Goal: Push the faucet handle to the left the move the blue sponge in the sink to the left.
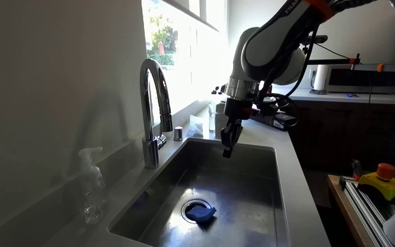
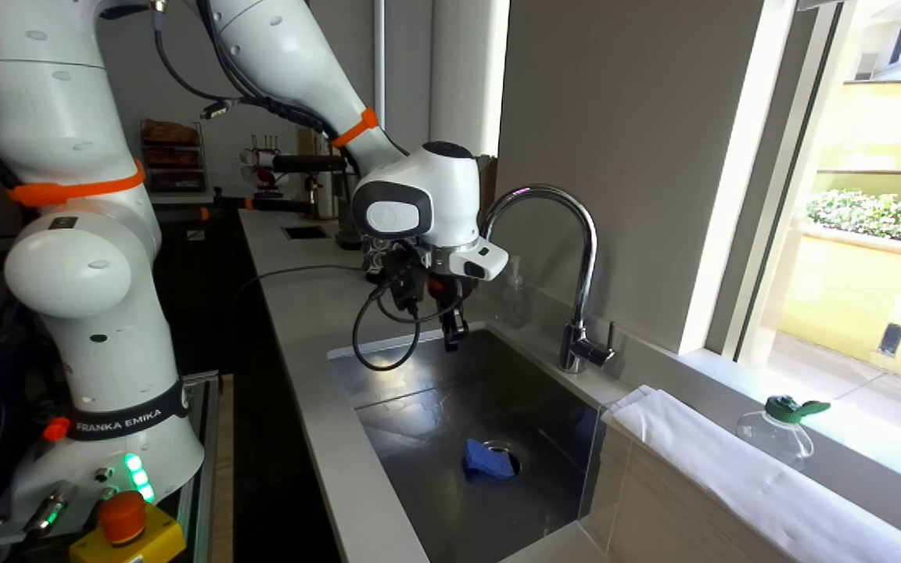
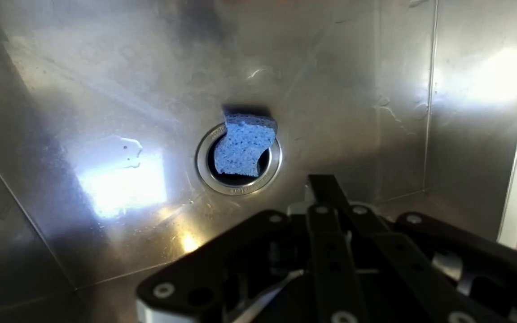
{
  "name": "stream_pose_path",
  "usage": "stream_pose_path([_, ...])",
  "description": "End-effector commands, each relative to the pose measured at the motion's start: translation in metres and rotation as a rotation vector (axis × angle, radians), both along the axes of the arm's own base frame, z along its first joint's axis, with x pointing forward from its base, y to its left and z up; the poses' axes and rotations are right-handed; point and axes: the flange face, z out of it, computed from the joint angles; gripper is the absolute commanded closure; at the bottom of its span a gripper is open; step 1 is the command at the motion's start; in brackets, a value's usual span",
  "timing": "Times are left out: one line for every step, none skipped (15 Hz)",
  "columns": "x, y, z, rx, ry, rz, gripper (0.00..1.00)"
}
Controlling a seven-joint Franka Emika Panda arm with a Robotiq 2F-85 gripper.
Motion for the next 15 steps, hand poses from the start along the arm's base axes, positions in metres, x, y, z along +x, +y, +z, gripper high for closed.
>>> stream_pose_path([0.025, 0.001, -0.034, -0.025, 0.024, -0.047, 1.0])
stream_pose_path([0.029, 0.002, -0.042, -0.037, 0.025, -0.052, 1.0])
stream_pose_path([0.034, 0.003, -0.056, -0.049, 0.027, -0.057, 1.0])
stream_pose_path([0.039, 0.004, -0.069, -0.055, 0.034, -0.06, 1.0])
stream_pose_path([0.042, 0.004, -0.08, -0.062, 0.039, -0.065, 1.0])
stream_pose_path([0.045, 0.005, -0.096, -0.067, 0.048, -0.061, 1.0])
stream_pose_path([0.047, 0.004, -0.108, -0.075, 0.049, -0.064, 1.0])
stream_pose_path([0.049, 0.003, -0.122, -0.074, 0.063, -0.066, 1.0])
stream_pose_path([0.051, -0.001, -0.133, -0.079, 0.073, -0.072, 1.0])
stream_pose_path([0.054, -0.005, -0.144, -0.083, 0.071, -0.08, 1.0])
stream_pose_path([0.055, -0.009, -0.153, -0.083, 0.08, -0.087, 1.0])
stream_pose_path([0.058, -0.012, -0.162, -0.074, 0.092, -0.092, 1.0])
stream_pose_path([0.062, -0.016, -0.172, -0.075, 0.09, -0.093, 1.0])
stream_pose_path([0.063, -0.019, -0.178, -0.07, 0.095, -0.098, 1.0])
stream_pose_path([0.066, -0.021, -0.184, -0.065, 0.1, -0.102, 1.0])
